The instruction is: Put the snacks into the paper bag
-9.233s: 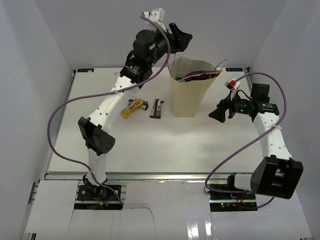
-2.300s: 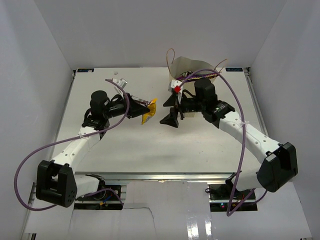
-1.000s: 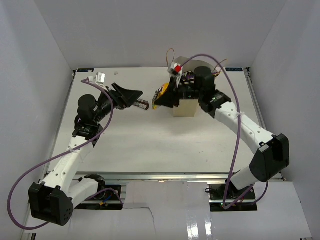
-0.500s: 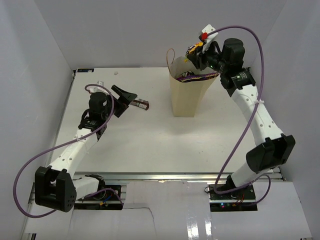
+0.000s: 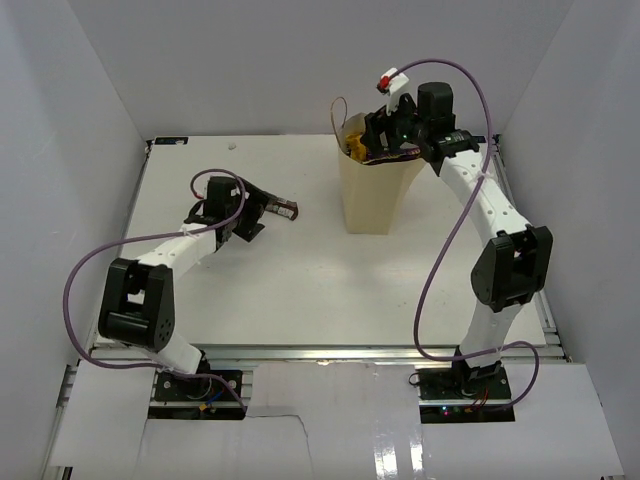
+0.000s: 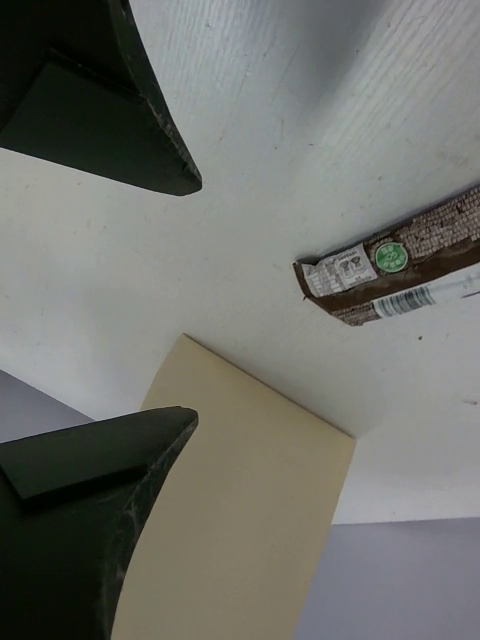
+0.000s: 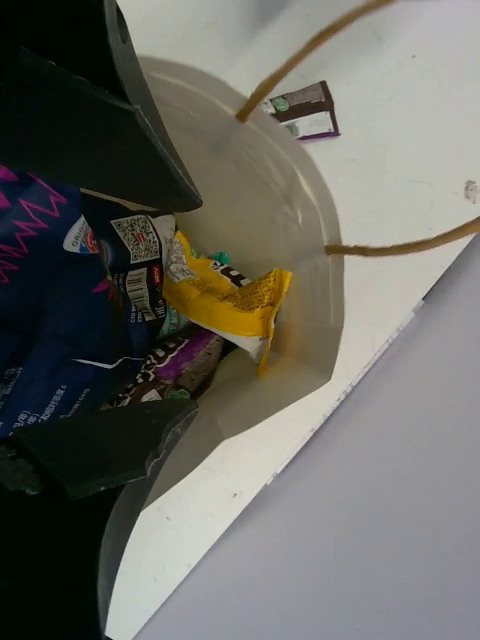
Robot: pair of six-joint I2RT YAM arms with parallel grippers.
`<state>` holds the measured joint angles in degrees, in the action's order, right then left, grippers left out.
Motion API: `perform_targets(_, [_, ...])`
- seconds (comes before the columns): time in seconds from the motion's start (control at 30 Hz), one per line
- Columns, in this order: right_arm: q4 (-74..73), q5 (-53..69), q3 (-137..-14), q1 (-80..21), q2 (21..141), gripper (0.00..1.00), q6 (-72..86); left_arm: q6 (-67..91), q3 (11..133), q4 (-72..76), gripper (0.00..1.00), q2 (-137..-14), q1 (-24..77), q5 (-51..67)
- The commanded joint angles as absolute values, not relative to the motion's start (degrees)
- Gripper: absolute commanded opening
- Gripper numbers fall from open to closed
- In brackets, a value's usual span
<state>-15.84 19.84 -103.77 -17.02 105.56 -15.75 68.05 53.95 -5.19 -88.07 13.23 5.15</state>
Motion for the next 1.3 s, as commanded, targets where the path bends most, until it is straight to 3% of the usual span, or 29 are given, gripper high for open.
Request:
perform_targets(0.0, [-14.15, 22.75, -107.05, -16.70, 99.16, 0.81, -15.47, 70.84, 59.30, -8.08, 0.97, -91.30, 13.18, 2.99])
perform_targets(0.27, [-16.17, 35.24, -93.88, -13.80, 86.06, 0.85, -19.42, 70.05, 77.57, -18.62, 0.97, -108.79, 14.06, -2.89])
perform_targets(0.37, [-16.08, 36.03, -87.64, -13.45, 82.36, 0.85, -19.34, 71.01, 84.08, -22.05, 0.91, -115.21, 14.41, -4.04])
perform_targets(0.43, [-16.08, 36.30, -84.04, -13.27, 80.17, 0.85, -18.99, 71.54, 87.35, -25.65, 0.82, -119.43, 14.59, -4.57])
perform_targets(0.63, [-15.64, 37.00, -79.63, -12.48, 76.56, 0.84, -17.76, 69.44, 101.06, -41.73, 0.77, -128.05, 15.82, -8.61])
perform_targets(0.7, [-15.56, 37.26, -79.19, -12.13, 76.20, 0.84, -16.88, 66.63, 104.39, -44.80, 0.70, -131.30, 15.82, -8.35])
perform_targets(0.73, [-15.47, 37.70, -78.93, -11.95, 76.03, 0.84, -16.53, 65.84, 105.46, -45.87, 0.59, -132.27, 15.82, -8.35])
perform_targets(0.8, [-15.38, 38.58, -78.84, -11.87, 75.68, 0.84, -15.73, 63.20, 107.13, -47.54, 0.49, -134.99, 15.82, -8.00])
perform_targets(0.93, [-15.47, 40.60, -79.10, -11.78, 74.88, 0.84, -15.56, 58.28, 106.53, -47.90, 0.36, -136.84, 15.82, -6.42])
perform_targets(1.07, [-19.84, 51.11, -81.28, -11.78, 74.09, 0.84, -20.89, 53.36, 104.16, -45.28, 0.19, -134.57, 15.82, -5.80])
perform_targets(1.1, [-22.47, 60.98, -81.91, -11.78, 74.09, 0.84, -28.31, 50.22, 103.28, -43.61, 0.16, -132.04, 15.82, -5.02])
perform_targets(1.17, [-30.47, 67.65, -82.44, -12.65, 74.09, 0.84, -34.78, 47.30, 98.90, -38.27, 0.11, -128.17, 15.82, -2.13])
perform_targets(1.27, [-35.33, 66.11, -80.87, -17.48, 73.57, 0.84, -40.07, 40.62, 88.04, -26.08, 0.08, -117.10, 15.91, 8.38])
